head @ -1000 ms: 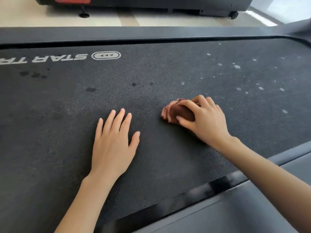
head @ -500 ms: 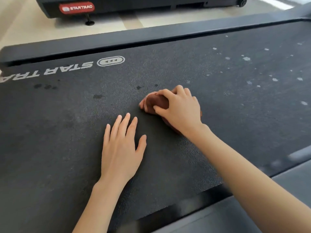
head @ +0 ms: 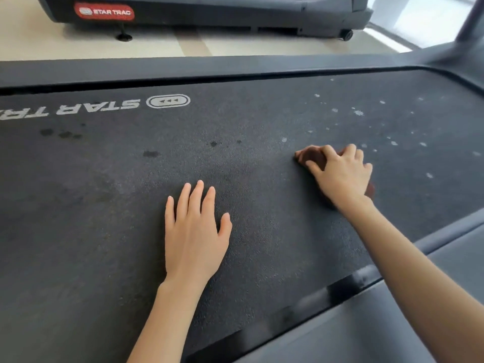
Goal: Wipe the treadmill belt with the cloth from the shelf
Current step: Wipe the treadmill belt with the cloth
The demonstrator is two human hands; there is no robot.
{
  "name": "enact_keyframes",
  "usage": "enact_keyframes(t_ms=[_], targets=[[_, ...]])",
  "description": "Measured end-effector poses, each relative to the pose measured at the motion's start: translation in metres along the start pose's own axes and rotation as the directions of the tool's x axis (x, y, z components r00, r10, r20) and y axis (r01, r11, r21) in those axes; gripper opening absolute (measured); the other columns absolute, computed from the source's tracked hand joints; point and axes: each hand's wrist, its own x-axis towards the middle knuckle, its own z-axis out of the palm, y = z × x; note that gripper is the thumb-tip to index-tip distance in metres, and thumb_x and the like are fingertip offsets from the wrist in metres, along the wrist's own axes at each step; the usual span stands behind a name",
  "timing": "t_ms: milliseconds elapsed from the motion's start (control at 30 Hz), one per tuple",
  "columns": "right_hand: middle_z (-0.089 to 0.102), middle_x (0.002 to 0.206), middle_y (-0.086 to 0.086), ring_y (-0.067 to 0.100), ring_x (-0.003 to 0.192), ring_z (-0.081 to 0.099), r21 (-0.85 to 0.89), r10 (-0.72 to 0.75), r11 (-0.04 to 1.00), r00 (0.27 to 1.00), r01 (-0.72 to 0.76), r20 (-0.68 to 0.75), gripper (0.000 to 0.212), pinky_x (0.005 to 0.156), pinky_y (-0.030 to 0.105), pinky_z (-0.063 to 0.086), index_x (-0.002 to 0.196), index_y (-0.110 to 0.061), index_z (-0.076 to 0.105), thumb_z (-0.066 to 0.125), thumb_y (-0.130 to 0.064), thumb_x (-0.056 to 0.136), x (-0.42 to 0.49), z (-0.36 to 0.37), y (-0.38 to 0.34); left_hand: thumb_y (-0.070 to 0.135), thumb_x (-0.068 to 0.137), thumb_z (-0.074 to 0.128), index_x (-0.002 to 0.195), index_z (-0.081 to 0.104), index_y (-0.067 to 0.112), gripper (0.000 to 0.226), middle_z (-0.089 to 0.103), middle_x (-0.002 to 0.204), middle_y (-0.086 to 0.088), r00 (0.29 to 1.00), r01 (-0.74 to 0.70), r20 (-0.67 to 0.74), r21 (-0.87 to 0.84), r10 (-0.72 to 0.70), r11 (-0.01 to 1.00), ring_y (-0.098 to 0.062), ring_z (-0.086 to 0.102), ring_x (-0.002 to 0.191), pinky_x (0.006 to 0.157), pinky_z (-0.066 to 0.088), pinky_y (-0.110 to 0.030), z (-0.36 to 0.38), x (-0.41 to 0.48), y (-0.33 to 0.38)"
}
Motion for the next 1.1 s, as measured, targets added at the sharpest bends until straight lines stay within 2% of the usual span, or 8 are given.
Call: enact_keyframes(t_ms=[233, 400, 567, 633, 800, 933, 1033, 1100], targets=[[0.047, 0.124, 0.012, 0.031, 0.115, 0.042, 0.071, -0.367, 0.927, 0.929, 0.369, -0.044, 0.051, 0.088, 0.043, 0.037, 0.131, -0.032, 0.050, 0.046, -0.061, 0.090, -0.056, -0.008, -0.053, 0.035, 0.089, 0.054, 0.136, 0.049, 0.009, 0.054, 0.042, 0.146, -0.012, 1.000, 0.023, 0.013, -0.045, -0.022, 0.999, -0.029, 0.032, 0.139, 0.113, 0.020, -0.050, -0.001, 0.000, 0.001], [0.049, 0.118, 0.008, 0.030, 0.111, 0.046, 0.110, -0.327, 0.941, 0.943, 0.319, 0.061, 0.053, 0.086, 0.041, 0.043, 0.129, -0.035, 0.052, 0.049, -0.064, 0.085, -0.045, -0.017, 0.009, 0.037, 0.092, 0.048, 0.141, 0.043, 0.010, 0.056, 0.035, 0.151, -0.011, 0.998, 0.023, 0.065, -0.054, -0.020, 0.998, -0.027, 0.023, 0.142, 0.115, 0.013, -0.048, -0.004, 0.001, 0.002], [0.047, 0.120, 0.012, 0.036, 0.114, 0.042, 0.077, 0.035, 0.996, 0.999, -0.036, 0.026, 0.053, 0.089, 0.045, 0.041, 0.132, -0.035, 0.050, 0.048, -0.062, 0.087, -0.047, -0.013, 0.095, 0.033, 0.091, 0.051, 0.137, 0.047, 0.005, 0.054, 0.040, 0.147, -0.015, 0.999, 0.020, 0.036, -0.053, -0.018, 0.998, -0.031, 0.028, 0.140, 0.112, 0.018, -0.052, -0.004, 0.000, 0.003], [0.046, 0.121, 0.014, 0.036, 0.114, 0.040, 0.024, 0.086, 0.996, 0.996, -0.086, 0.003, 0.053, 0.090, 0.045, 0.038, 0.132, -0.034, 0.049, 0.047, -0.062, 0.088, -0.053, -0.012, 0.095, 0.030, 0.090, 0.054, 0.136, 0.049, 0.003, 0.053, 0.042, 0.145, -0.017, 0.999, 0.016, 0.040, -0.043, -0.014, 0.999, -0.033, 0.030, 0.138, 0.111, 0.019, -0.054, -0.004, 0.000, 0.003], [0.050, 0.114, 0.016, 0.036, 0.104, 0.048, -0.061, -0.175, 0.983, 0.983, 0.172, -0.047, 0.049, 0.078, 0.043, 0.039, 0.122, -0.027, 0.056, 0.048, -0.060, 0.088, -0.079, -0.015, 0.062, 0.028, 0.090, 0.056, 0.137, 0.048, 0.005, 0.053, 0.036, 0.148, -0.019, 0.993, 0.052, 0.105, -0.021, -0.050, 0.998, -0.036, 0.024, 0.140, 0.111, 0.017, -0.057, -0.005, 0.002, 0.011], [0.057, 0.096, 0.013, 0.033, 0.084, 0.054, -0.005, -0.359, 0.932, 0.923, 0.362, -0.136, 0.050, 0.064, 0.037, 0.043, 0.106, -0.025, 0.066, 0.039, -0.060, 0.081, -0.098, -0.011, 0.062, 0.032, 0.090, 0.056, 0.139, 0.046, 0.010, 0.055, 0.030, 0.151, -0.017, 0.987, -0.064, 0.146, -0.025, 0.067, 0.998, -0.034, 0.021, 0.142, 0.113, 0.016, -0.054, 0.000, 0.000, 0.052], [0.056, 0.094, 0.010, 0.033, 0.084, 0.055, 0.104, -0.355, 0.924, 0.927, 0.368, -0.125, 0.049, 0.065, 0.038, 0.046, 0.111, -0.030, 0.065, 0.042, -0.061, 0.081, -0.079, -0.009, 0.088, 0.033, 0.090, 0.057, 0.135, 0.051, 0.009, 0.051, 0.038, 0.147, -0.018, 0.963, -0.226, 0.143, -0.039, 0.229, 0.973, -0.037, 0.030, 0.138, 0.110, 0.022, -0.056, 0.015, 0.004, 0.099], [0.055, 0.101, 0.011, 0.035, 0.092, 0.053, 0.089, -0.252, 0.961, 0.962, 0.261, -0.104, 0.045, 0.071, 0.040, 0.045, 0.117, -0.031, 0.062, 0.052, -0.060, 0.083, -0.058, -0.007, 0.120, 0.036, 0.091, 0.052, 0.135, 0.051, 0.010, 0.051, 0.039, 0.147, -0.017, 0.950, -0.275, 0.144, -0.043, 0.278, 0.960, -0.036, 0.031, 0.137, 0.110, 0.021, -0.056, 0.024, 0.012, 0.125]])
